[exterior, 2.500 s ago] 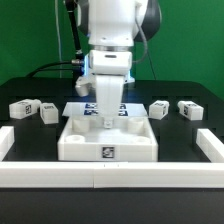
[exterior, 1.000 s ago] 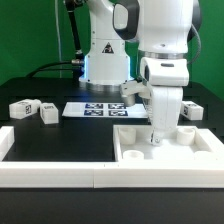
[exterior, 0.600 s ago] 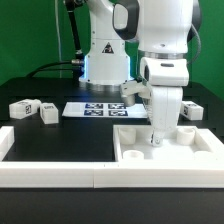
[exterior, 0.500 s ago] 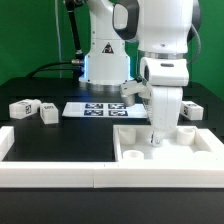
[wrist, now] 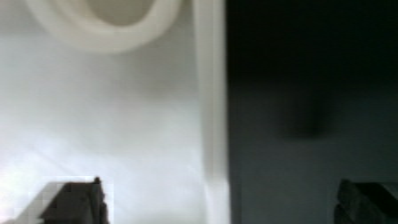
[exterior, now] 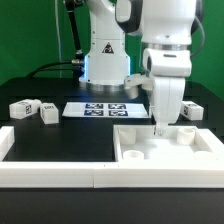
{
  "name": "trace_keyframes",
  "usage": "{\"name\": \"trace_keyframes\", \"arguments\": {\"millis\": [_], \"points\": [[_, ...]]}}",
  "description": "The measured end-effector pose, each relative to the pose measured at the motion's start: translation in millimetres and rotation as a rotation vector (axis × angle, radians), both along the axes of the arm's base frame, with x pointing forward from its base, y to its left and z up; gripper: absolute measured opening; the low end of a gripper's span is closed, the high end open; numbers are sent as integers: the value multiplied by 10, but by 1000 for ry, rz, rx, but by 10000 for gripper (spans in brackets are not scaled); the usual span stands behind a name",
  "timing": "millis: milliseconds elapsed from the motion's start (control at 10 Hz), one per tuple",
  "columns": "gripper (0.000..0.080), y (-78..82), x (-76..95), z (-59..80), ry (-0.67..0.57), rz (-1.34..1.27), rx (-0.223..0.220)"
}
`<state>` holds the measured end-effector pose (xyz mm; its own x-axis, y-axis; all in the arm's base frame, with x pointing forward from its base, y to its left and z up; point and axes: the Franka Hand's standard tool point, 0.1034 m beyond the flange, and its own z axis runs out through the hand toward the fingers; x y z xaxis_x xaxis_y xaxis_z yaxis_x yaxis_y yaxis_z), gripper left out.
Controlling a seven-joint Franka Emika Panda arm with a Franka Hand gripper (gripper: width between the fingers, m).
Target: Assemble square table
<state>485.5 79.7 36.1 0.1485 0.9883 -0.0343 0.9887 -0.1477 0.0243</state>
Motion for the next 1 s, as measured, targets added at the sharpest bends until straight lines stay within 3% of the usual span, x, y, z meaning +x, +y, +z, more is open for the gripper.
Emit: {"name": "trace_keyframes", "arguments": {"millis": [200, 300, 500, 1000], "points": [[649, 210, -54, 166, -17, -168, -1], [649, 395, -83, 230, -29, -284, 4], [649, 653, -99, 291, -47, -440, 21], [649, 702, -101, 289, -44, -759, 46]]}}
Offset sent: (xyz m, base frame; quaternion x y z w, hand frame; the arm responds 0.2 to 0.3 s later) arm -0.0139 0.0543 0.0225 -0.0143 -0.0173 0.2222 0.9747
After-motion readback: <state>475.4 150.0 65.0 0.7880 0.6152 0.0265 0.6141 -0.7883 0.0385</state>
